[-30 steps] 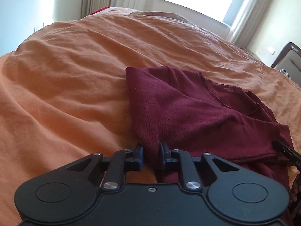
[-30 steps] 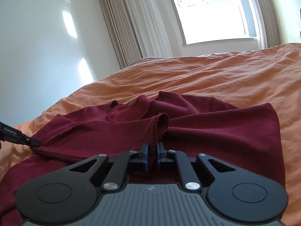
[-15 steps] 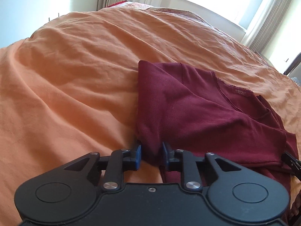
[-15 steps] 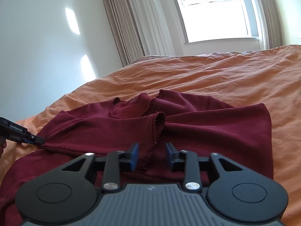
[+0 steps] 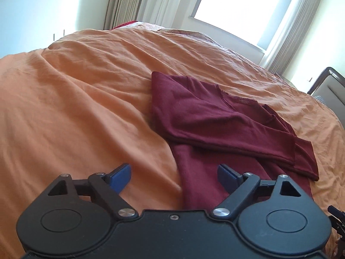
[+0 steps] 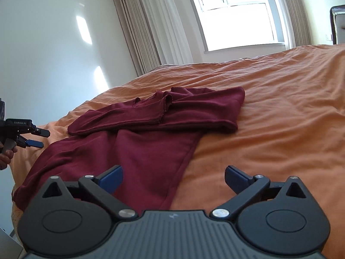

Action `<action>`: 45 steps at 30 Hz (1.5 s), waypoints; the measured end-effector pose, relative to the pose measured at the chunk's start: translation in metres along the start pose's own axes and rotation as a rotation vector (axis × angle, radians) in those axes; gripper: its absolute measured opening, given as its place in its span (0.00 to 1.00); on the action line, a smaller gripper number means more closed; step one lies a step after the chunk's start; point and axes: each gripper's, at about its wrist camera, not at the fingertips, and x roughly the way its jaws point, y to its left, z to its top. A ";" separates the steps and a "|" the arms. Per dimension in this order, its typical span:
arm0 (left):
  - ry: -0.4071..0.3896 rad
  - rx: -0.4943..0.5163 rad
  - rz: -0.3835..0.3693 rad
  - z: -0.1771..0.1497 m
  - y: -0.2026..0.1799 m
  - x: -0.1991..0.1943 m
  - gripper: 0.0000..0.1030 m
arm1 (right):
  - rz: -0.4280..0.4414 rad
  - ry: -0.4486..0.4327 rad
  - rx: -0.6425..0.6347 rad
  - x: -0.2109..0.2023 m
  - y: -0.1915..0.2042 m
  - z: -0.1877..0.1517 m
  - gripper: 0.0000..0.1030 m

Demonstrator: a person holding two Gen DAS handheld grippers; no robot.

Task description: Fold small clothes

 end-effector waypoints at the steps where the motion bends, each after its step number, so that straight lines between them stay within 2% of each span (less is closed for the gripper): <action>1: -0.001 0.005 -0.012 -0.010 0.000 -0.006 0.89 | 0.006 0.001 0.018 -0.009 0.000 -0.006 1.00; 9: -0.016 0.077 -0.057 -0.082 -0.001 -0.044 0.91 | 0.087 0.030 0.077 -0.055 0.019 -0.047 0.96; 13: -0.005 0.090 -0.071 -0.110 0.001 -0.051 0.91 | 0.081 0.057 0.085 -0.066 0.035 -0.066 0.96; 17: -0.006 0.096 -0.079 -0.125 0.004 -0.054 0.91 | 0.074 0.065 0.116 -0.068 0.046 -0.078 0.96; 20: 0.020 0.054 -0.099 -0.131 0.008 -0.055 0.90 | 0.042 0.063 0.187 -0.067 0.049 -0.081 0.93; 21: 0.031 0.044 -0.106 -0.132 0.009 -0.055 0.89 | 0.027 0.062 0.208 -0.066 0.050 -0.081 0.89; 23: 0.049 0.034 -0.112 -0.136 0.010 -0.057 0.79 | -0.037 0.072 0.212 -0.064 0.053 -0.081 0.78; 25: 0.050 0.011 -0.109 -0.139 0.011 -0.057 0.71 | -0.101 0.078 0.175 -0.061 0.060 -0.081 0.61; 26: 0.059 -0.007 -0.118 -0.139 0.012 -0.055 0.68 | -0.125 0.080 0.158 -0.060 0.063 -0.081 0.60; 29: 0.088 -0.033 -0.119 -0.139 0.012 -0.053 0.59 | -0.132 0.080 0.135 -0.061 0.071 -0.083 0.47; 30: 0.096 -0.031 -0.125 -0.139 0.010 -0.054 0.56 | -0.132 0.080 0.113 -0.062 0.075 -0.084 0.39; 31: 0.106 -0.032 -0.131 -0.139 0.009 -0.054 0.49 | -0.127 0.080 0.098 -0.063 0.077 -0.084 0.32; 32: 0.118 -0.031 -0.133 -0.140 0.008 -0.054 0.42 | -0.124 0.080 0.089 -0.064 0.077 -0.084 0.28; 33: 0.128 -0.026 -0.121 -0.141 0.006 -0.055 0.37 | -0.119 0.079 0.087 -0.065 0.076 -0.083 0.19; 34: 0.128 -0.017 -0.108 -0.141 0.004 -0.057 0.29 | -0.102 0.077 0.089 -0.066 0.074 -0.082 0.11; 35: 0.127 -0.012 -0.101 -0.142 0.002 -0.058 0.16 | -0.086 0.072 0.098 -0.069 0.072 -0.081 0.10; 37: 0.126 -0.025 -0.095 -0.142 0.002 -0.062 0.06 | -0.064 0.057 0.108 -0.075 0.068 -0.076 0.07; 45: 0.082 -0.071 -0.140 -0.144 -0.010 -0.098 0.04 | 0.015 -0.041 0.102 -0.121 0.042 -0.039 0.05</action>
